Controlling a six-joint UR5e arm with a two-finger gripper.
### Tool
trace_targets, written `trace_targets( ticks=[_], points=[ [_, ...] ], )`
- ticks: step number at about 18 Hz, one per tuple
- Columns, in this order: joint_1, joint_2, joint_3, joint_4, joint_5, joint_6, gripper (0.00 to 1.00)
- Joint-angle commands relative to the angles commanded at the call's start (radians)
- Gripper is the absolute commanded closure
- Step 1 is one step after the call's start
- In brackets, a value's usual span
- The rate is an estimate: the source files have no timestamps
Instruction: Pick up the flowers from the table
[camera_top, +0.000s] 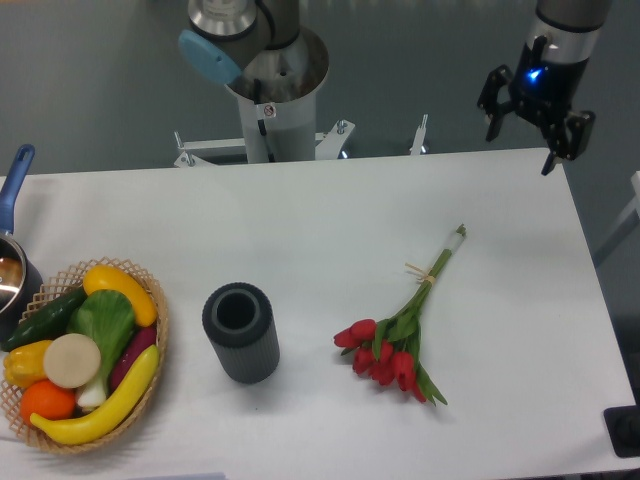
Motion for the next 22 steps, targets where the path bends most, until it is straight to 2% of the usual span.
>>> trace_targets(
  ticks=[4,9,13,17,22],
  points=[
    [-0.021,-0.035,-0.017,0.024,0.000,-0.052,0.00],
    [-0.095,-0.107,-0.017,0.032,0.002,-0.250,0.00],
    [-0.136,-0.166,-0.021,0.109,-0.002,-0.344,0.00],
    [-0.176,-0.216,-0.023,0.130,-0.003,-0.402,0.00],
    [-0.221,-0.279,-0.025,0.186,-0.040,-0.448,0.00]
  ],
)
